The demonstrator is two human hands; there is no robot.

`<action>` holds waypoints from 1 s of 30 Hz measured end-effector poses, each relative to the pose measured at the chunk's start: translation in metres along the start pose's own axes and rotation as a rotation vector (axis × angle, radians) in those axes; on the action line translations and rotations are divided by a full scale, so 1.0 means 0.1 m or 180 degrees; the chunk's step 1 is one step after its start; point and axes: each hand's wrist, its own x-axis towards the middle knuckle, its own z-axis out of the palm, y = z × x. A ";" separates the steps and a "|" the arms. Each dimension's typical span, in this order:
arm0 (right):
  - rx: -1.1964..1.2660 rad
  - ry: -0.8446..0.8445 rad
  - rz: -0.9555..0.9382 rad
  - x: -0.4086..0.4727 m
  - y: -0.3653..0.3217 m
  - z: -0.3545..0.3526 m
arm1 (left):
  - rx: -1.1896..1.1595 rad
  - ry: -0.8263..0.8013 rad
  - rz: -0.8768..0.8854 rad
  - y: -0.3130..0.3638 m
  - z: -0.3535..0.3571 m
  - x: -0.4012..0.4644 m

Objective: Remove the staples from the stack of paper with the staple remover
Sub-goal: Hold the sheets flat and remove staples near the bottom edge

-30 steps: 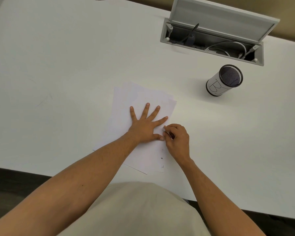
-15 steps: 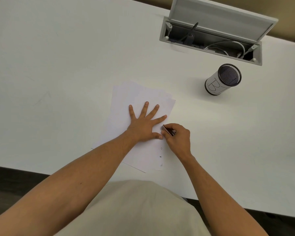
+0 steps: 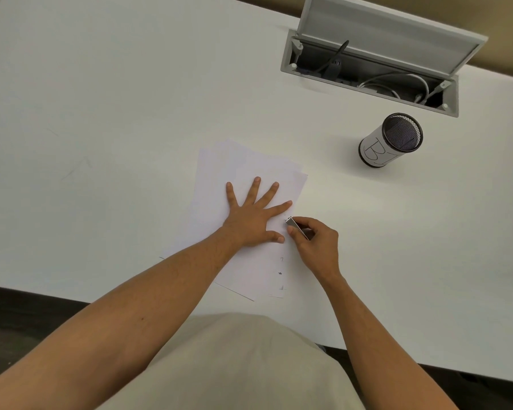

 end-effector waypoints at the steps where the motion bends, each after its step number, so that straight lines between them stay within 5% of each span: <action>1: -0.0029 -0.0015 -0.0036 0.00 0.00 0.00 | -0.0005 -0.0002 -0.0003 0.00 0.00 0.00; 30: -0.1121 -0.0187 -0.0942 -0.03 -0.12 0.12 | 0.0001 -0.0061 0.0008 0.00 0.01 0.02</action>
